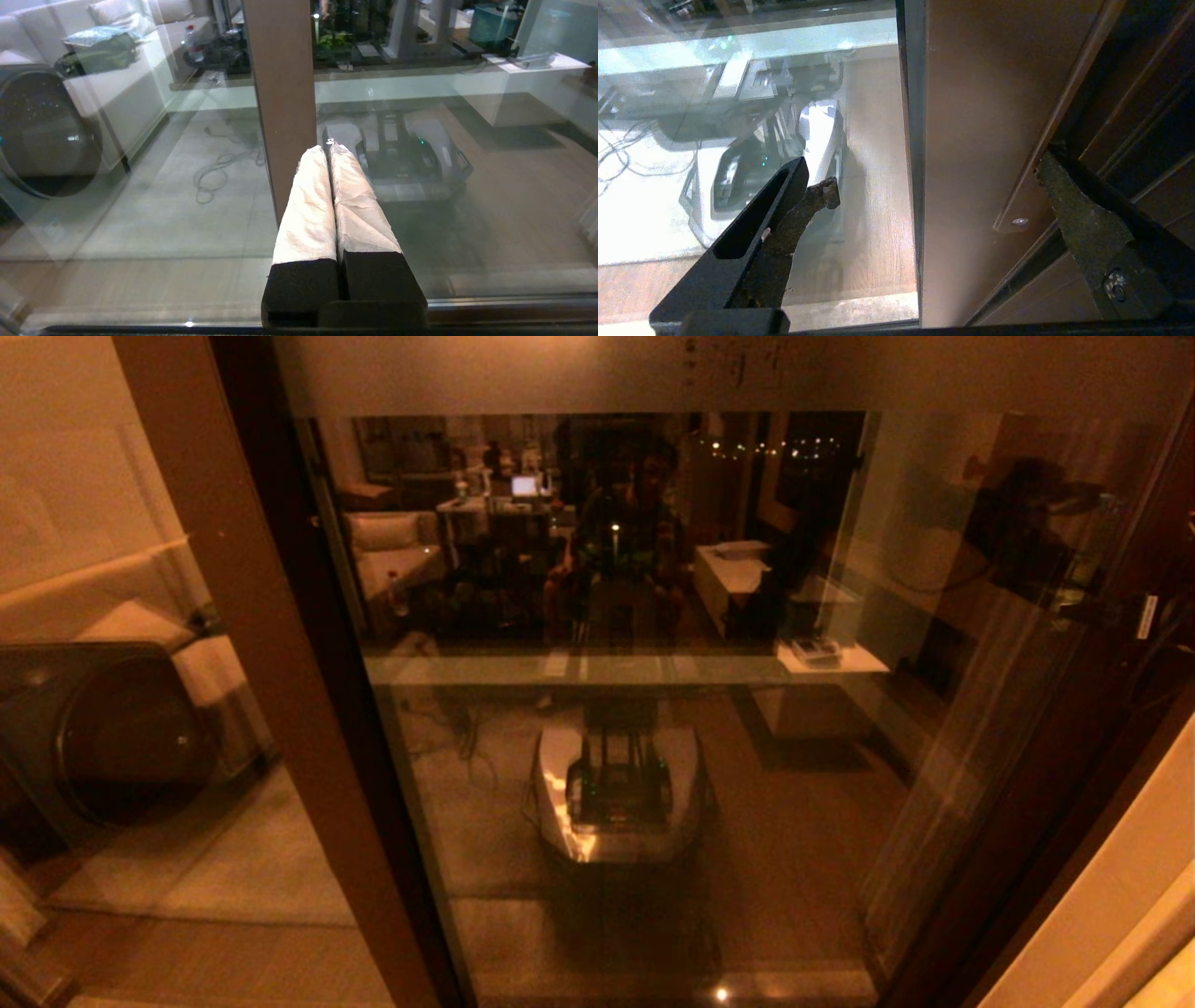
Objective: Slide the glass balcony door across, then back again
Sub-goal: Open the slid door
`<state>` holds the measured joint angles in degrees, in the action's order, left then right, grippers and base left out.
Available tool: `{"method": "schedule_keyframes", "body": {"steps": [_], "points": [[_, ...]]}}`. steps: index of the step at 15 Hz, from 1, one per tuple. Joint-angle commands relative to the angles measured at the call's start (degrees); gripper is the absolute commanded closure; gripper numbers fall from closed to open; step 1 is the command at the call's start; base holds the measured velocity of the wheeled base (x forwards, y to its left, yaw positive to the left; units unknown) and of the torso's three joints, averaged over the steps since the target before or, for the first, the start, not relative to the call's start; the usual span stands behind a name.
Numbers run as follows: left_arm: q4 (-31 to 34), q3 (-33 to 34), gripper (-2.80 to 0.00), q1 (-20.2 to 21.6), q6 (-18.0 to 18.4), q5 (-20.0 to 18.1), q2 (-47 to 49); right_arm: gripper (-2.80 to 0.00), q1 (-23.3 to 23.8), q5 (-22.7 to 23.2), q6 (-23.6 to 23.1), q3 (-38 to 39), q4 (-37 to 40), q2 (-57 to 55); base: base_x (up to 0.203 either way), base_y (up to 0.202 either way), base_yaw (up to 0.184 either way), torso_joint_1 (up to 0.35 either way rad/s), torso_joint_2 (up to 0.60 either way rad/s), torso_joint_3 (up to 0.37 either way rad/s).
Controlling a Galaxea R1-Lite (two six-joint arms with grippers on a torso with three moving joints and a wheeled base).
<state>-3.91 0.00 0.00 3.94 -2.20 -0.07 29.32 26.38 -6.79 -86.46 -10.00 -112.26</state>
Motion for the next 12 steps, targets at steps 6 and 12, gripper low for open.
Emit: {"method": "schedule_keyframes", "body": {"steps": [6,12], "points": [[0.0,1.8,0.0,0.0,0.0,0.0,0.1,-2.8,-0.8,0.5,-0.2,0.3,-0.4,0.2,0.0,0.0,0.0,0.0,0.0,0.0],[0.0,1.8,0.0,0.0,0.0,0.0,0.1,-2.8,-1.3,0.5,-0.2,0.8,-0.4,0.5,0.0,0.0,0.0,0.0,0.0,0.0]]}}
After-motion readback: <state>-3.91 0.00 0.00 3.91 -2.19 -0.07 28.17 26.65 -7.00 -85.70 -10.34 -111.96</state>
